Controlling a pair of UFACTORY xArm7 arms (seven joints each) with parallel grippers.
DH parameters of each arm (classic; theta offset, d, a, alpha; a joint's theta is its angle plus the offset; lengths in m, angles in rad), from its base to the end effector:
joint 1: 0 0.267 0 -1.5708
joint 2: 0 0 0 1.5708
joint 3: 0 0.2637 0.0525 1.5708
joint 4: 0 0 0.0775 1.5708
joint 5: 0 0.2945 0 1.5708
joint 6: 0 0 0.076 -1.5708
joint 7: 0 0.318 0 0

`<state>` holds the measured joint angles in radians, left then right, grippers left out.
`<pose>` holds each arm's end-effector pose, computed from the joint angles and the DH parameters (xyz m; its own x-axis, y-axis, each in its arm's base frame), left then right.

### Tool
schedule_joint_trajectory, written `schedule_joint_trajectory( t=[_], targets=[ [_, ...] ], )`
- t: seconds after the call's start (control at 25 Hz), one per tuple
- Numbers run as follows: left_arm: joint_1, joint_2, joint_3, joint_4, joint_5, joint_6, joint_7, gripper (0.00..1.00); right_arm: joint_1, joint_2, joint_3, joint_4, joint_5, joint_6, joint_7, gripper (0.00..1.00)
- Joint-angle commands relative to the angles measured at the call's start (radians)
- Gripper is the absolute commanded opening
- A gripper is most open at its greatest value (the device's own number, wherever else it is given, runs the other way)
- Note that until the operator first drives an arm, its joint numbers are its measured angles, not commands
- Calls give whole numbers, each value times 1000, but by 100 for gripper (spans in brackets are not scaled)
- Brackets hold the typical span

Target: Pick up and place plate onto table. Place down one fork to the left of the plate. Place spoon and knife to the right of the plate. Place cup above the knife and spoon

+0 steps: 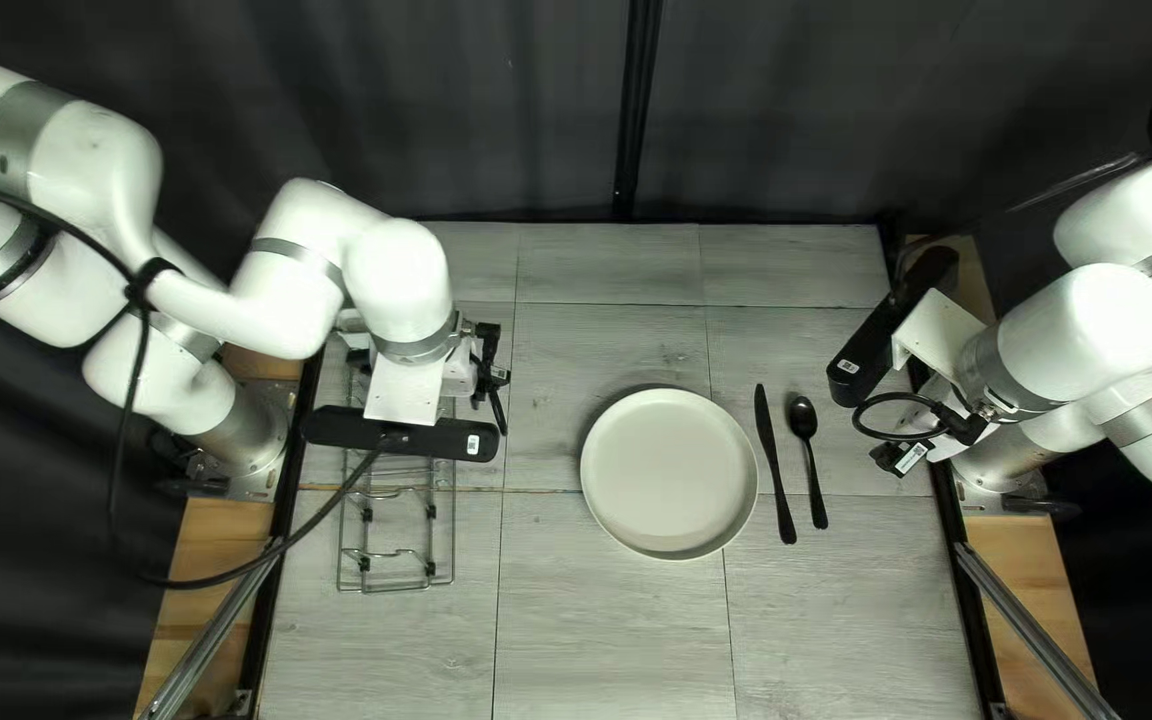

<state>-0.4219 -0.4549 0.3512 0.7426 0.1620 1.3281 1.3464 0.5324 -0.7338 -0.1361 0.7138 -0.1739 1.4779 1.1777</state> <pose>0.2684 0.0028 0.1576 0.0555 -0.9980 -0.0312 -0.9874 -0.0594 0.1463 0.2303 0.0517 0.2174 0.7477 -0.6611 0.0619 -0.6640 -0.7451 0.0632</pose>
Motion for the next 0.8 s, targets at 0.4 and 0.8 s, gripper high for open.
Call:
schedule_joint_trajectory(
  t=[0.4,0.8],
  targets=[
    [55,-68,8,-172,13,-105,-97,100,0,0,0,0,0,0,0,100],
    [72,-43,48,-328,-21,-281,-133,100,0,0,0,0,0,0,0,100]
  ],
)
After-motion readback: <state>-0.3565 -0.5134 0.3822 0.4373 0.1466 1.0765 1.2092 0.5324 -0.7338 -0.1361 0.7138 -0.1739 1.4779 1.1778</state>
